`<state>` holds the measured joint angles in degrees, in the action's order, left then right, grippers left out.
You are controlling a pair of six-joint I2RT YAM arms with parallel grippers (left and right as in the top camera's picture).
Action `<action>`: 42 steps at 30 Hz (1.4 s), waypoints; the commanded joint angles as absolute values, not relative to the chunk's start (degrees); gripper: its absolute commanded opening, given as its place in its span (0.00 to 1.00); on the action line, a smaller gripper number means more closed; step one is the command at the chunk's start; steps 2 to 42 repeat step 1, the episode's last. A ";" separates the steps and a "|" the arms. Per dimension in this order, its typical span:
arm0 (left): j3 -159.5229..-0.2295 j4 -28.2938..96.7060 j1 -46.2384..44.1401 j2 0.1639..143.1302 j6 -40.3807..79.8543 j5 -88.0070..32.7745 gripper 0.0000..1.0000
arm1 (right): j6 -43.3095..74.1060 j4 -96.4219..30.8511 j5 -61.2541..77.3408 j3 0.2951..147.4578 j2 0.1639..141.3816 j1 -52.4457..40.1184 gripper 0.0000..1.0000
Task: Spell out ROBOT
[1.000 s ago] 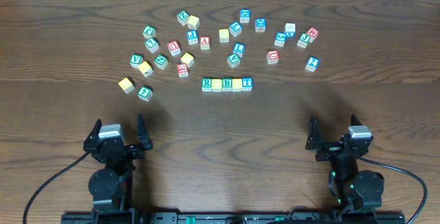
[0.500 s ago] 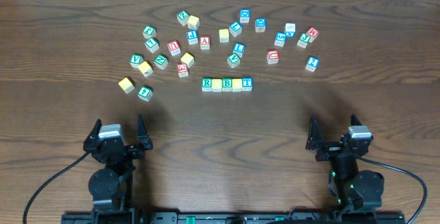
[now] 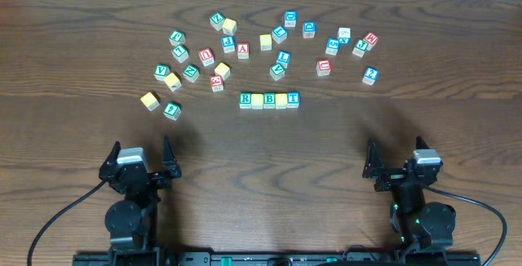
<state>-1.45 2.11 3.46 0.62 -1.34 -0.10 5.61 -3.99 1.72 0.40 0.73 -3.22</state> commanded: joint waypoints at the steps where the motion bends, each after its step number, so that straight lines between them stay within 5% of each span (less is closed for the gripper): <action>1: -0.23 4.14 3.18 0.30 -1.72 0.45 0.98 | 5.69 -4.16 2.07 0.32 0.49 -3.07 0.99; 42: -0.23 4.14 3.18 0.30 -1.72 0.45 0.98 | 5.69 -4.16 2.07 0.32 0.49 -3.07 0.99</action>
